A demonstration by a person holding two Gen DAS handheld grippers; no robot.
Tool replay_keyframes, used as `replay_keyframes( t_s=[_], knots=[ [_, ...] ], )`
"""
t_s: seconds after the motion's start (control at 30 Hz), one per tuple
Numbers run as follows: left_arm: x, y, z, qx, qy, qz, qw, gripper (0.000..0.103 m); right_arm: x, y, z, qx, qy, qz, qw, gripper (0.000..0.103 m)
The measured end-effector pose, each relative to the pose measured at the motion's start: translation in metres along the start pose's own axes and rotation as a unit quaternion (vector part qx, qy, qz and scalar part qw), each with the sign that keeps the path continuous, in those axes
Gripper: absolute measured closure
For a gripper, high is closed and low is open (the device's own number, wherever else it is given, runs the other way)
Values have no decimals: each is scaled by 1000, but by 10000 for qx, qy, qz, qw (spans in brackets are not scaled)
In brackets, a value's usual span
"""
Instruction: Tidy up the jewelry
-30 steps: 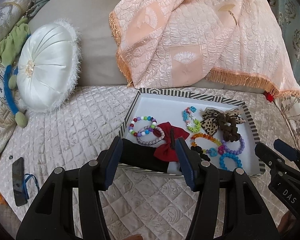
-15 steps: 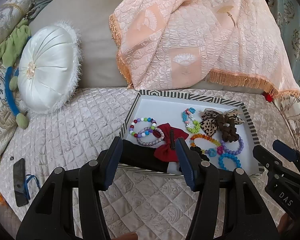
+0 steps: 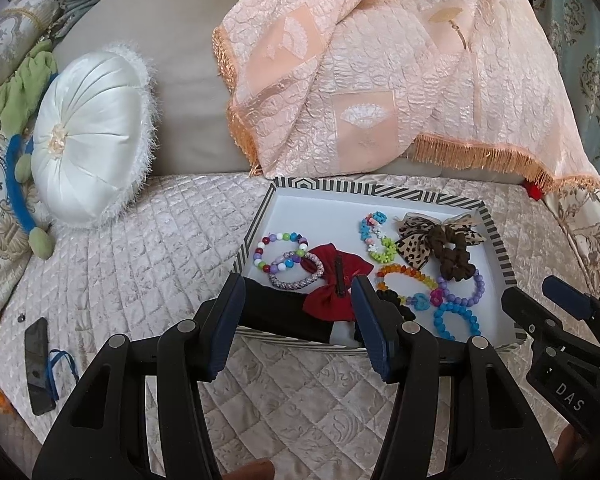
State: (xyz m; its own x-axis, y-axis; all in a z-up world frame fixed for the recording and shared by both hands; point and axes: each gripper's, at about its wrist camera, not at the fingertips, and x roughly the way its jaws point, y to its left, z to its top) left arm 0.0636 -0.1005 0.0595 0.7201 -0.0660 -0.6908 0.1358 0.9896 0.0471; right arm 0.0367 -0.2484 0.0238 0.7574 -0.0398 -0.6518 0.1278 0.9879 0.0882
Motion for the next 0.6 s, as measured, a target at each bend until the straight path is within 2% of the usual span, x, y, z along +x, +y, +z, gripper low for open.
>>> replay_keyframes(
  t_s=[0.6],
  knots=[
    [3,-5,-2,36,79,-52,9999,48,4,-2,-2,37,42,11,10000,42]
  ],
)
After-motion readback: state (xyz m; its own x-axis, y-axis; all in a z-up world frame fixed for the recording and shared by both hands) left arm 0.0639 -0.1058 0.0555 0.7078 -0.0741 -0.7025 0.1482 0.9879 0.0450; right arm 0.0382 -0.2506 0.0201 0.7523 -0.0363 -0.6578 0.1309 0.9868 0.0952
